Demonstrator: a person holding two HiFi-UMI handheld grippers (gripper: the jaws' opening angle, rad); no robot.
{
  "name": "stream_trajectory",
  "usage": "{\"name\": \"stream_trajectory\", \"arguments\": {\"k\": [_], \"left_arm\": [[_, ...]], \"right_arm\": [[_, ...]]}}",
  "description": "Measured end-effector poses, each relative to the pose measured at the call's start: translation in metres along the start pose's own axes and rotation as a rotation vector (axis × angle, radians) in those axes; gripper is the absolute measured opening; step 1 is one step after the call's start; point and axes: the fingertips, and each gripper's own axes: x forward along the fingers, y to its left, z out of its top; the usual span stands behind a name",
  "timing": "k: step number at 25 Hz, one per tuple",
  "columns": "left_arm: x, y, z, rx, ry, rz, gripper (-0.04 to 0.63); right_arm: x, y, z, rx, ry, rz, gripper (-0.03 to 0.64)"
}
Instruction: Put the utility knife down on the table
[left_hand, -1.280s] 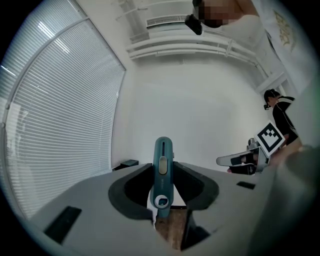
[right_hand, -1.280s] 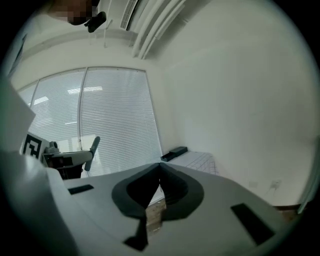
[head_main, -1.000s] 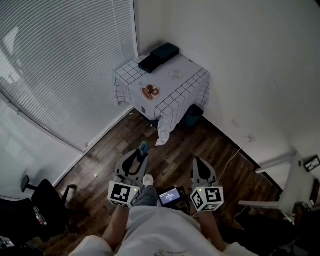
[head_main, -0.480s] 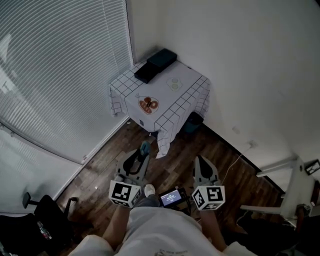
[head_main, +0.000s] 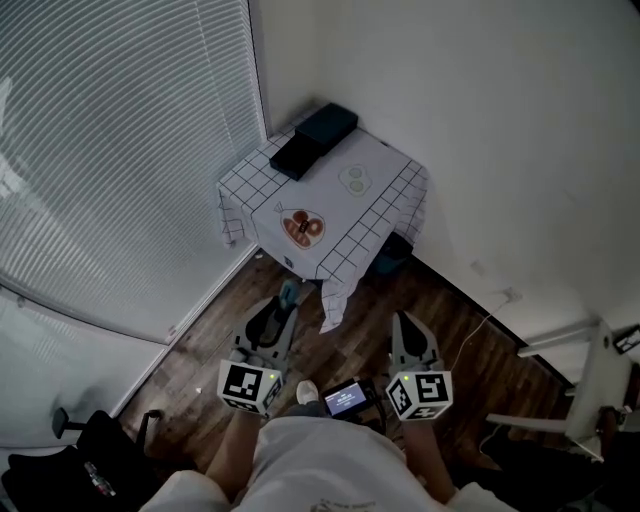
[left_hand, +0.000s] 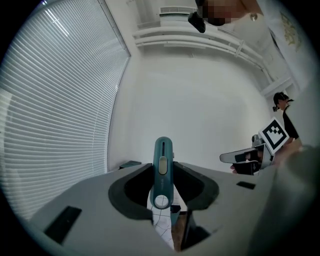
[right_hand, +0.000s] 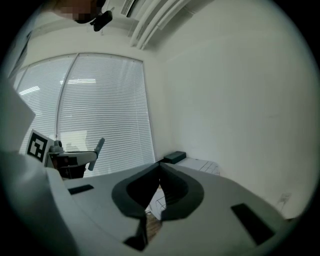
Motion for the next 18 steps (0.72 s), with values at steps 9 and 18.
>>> {"name": "stream_trajectory", "arguments": {"k": [9, 18], "left_arm": [[0.019, 0.040, 0.000, -0.022, -0.003, -0.016, 0.135], [0.039, 0.054, 0.000, -0.025, 0.010, -0.029, 0.135]], "right_arm": [[0.041, 0.020, 0.006, 0.003, -0.001, -0.004, 0.008], [0.054, 0.008, 0.007, 0.017, 0.009, -0.027, 0.008]]}}
